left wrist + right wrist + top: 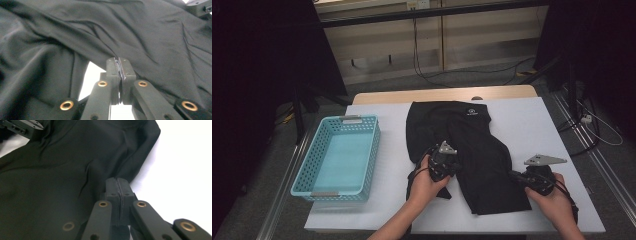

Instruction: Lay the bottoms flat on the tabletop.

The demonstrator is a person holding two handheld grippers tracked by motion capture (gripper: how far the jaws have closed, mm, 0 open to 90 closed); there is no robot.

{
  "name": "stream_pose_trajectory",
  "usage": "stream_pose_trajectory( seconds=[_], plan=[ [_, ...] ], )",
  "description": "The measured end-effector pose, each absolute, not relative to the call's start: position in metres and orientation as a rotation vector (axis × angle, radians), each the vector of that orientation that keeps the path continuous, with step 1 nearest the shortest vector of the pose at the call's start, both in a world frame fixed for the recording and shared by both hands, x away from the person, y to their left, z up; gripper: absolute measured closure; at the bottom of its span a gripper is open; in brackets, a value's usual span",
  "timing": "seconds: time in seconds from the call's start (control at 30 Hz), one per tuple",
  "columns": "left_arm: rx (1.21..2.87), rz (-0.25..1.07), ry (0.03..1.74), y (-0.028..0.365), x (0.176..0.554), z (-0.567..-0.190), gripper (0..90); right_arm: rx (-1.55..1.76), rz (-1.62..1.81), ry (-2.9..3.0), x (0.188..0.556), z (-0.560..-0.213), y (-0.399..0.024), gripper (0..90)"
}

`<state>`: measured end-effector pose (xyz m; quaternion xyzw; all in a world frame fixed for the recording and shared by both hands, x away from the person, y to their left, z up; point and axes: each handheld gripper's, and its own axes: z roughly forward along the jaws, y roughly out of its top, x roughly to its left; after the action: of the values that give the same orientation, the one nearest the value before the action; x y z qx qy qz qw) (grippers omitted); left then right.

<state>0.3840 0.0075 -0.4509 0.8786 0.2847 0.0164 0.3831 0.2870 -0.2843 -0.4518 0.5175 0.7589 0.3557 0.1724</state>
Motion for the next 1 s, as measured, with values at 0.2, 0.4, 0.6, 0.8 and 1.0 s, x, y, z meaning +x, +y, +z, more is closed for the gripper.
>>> stream_pose_trajectory(
  seconds=[0.2,0.4,0.6,0.8,1.0],
  plan=[
    [2.179,0.021,0.776,0.035,0.394,-0.437,87.9,1.461,1.068,2.11,0.286,-0.445,-0.286,89.1],
    [2.193,0.03,0.779,0.039,0.395,-0.445,75.9,1.446,0.989,2.136,0.29,-0.45,-0.27,73.4],
    [2.201,0.064,0.745,0.036,0.388,-0.442,48.0,1.509,0.967,2.045,0.282,-0.444,-0.283,56.8],
    [2.243,0.09,0.745,0.034,0.384,-0.45,43.3,1.543,0.989,2.085,0.276,-0.448,-0.288,60.8],
    [2.255,0.067,0.731,0.031,0.381,-0.451,56.3,1.487,0.927,2.183,0.277,-0.451,-0.277,85.4]
  ],
)
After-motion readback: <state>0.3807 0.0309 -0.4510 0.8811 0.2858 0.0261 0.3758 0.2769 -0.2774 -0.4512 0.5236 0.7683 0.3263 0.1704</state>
